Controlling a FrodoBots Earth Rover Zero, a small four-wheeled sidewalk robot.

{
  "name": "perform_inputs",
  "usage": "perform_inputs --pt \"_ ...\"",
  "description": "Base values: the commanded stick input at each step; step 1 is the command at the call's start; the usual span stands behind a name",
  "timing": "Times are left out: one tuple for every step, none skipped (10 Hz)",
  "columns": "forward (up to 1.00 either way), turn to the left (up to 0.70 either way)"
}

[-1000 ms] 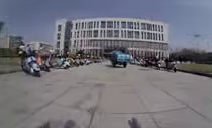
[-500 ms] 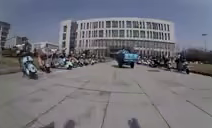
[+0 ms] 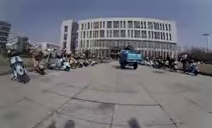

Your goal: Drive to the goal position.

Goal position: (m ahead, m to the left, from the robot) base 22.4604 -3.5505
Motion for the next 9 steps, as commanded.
perform_inputs --pt "1.0 0.0" --pt "1.0 0.0" --pt "1.0 0.0" --pt "1.0 0.0" --pt "1.0 0.0" --pt "1.0 -0.27" --pt "1.0 -0.27" --pt "1.0 -0.03" --pt "1.0 0.0"
